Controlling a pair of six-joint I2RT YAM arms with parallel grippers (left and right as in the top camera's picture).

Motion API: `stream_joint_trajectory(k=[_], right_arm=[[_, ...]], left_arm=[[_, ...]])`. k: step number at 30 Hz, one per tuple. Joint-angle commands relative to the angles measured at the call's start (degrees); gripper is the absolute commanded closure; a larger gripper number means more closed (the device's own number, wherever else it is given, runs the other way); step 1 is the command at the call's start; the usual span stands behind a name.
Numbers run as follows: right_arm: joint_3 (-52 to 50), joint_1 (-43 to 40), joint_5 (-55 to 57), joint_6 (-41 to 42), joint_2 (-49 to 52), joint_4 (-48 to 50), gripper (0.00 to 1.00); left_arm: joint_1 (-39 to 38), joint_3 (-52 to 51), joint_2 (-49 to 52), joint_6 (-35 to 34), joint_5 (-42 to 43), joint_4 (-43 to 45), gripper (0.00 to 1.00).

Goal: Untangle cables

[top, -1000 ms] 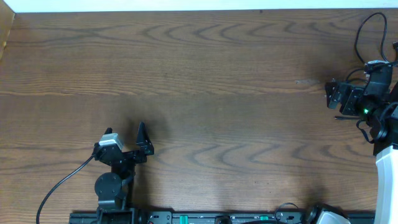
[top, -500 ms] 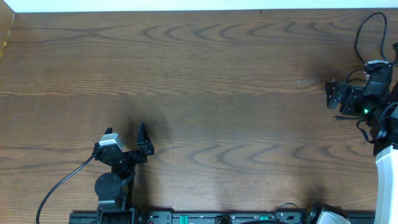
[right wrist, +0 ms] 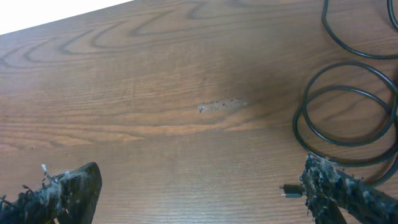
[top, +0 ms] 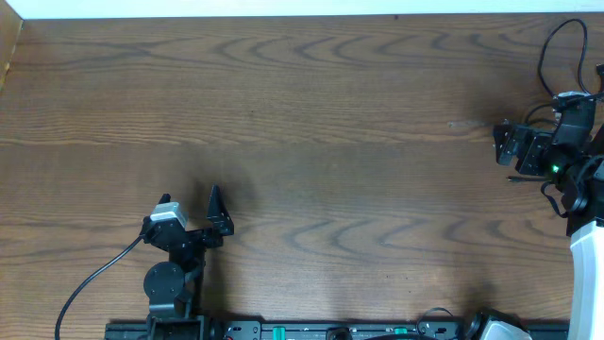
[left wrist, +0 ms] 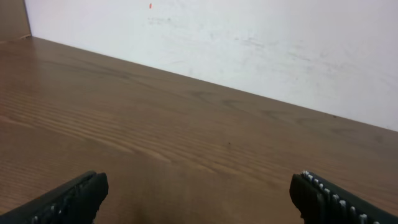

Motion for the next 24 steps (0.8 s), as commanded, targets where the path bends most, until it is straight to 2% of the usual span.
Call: stream_joint_trajectory(k=[1,24], right_arm=[[0.5,0.2,-0.2,-0.5,-0.1,0.0,0.01],[0.5,0.2,-0.2,-0.5,-1.0,0.0,0.01]], left_arm=[[-0.2,-0.7,-0.3,0.1,-1.4,-2.6,0.02],[-0.2,-0.7,-0.3,0.1,-1.4,-2.6,0.02]])
